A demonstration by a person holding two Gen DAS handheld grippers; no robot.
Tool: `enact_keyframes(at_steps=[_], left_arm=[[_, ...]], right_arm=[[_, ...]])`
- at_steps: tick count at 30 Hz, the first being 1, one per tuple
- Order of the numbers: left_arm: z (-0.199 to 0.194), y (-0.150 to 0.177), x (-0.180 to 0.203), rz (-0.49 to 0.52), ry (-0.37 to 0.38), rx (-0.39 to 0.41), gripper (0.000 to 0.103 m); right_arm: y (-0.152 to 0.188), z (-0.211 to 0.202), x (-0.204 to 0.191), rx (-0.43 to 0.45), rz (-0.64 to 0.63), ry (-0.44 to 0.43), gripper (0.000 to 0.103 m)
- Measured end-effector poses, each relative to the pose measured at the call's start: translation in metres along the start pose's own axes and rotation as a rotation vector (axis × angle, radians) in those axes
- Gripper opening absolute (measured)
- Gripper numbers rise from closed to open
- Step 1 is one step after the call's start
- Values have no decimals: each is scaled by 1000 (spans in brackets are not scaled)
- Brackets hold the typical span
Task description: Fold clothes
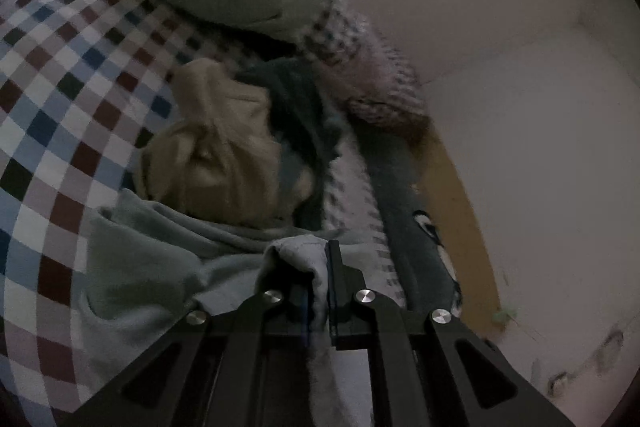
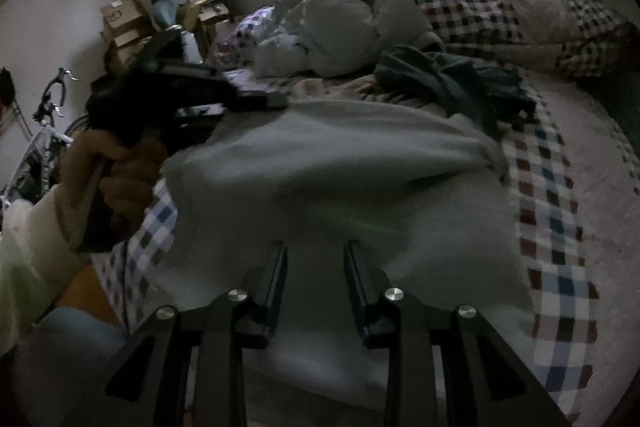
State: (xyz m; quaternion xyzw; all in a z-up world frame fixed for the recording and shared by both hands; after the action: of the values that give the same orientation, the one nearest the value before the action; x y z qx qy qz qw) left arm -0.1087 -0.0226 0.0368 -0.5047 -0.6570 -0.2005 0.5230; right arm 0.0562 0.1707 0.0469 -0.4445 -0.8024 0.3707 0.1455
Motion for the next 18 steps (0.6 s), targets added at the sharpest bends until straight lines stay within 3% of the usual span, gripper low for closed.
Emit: enact_keyframes(at_steps=[8, 12, 14, 18], left_arm=[[-2, 19, 51, 61, 117, -35, 5], [-5, 33, 96, 154, 150, -67, 5], [-8, 41, 114, 193, 158, -75, 5], [-13, 50, 128, 243, 135, -89, 5]], right_arm=[[4, -23, 61, 22, 83, 84, 31], [1, -50, 83, 93, 181, 100, 47], [-3, -56, 81, 120, 153, 102, 54], [-14, -54, 101, 135, 91, 158, 57]])
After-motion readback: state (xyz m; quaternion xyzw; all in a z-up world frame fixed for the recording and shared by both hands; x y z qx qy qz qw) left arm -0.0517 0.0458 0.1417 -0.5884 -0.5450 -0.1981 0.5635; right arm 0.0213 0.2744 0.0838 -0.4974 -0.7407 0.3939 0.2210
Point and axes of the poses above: each gripper's, at about its wrist camera, not at the fingertips, and z roughly the way its jaws point, x to its right, y to its underside, the point moved 6 cm from there along z, roughly the way its jaws point, and after that the axes turned 7 degrees about -z, right-handed, at the moved point
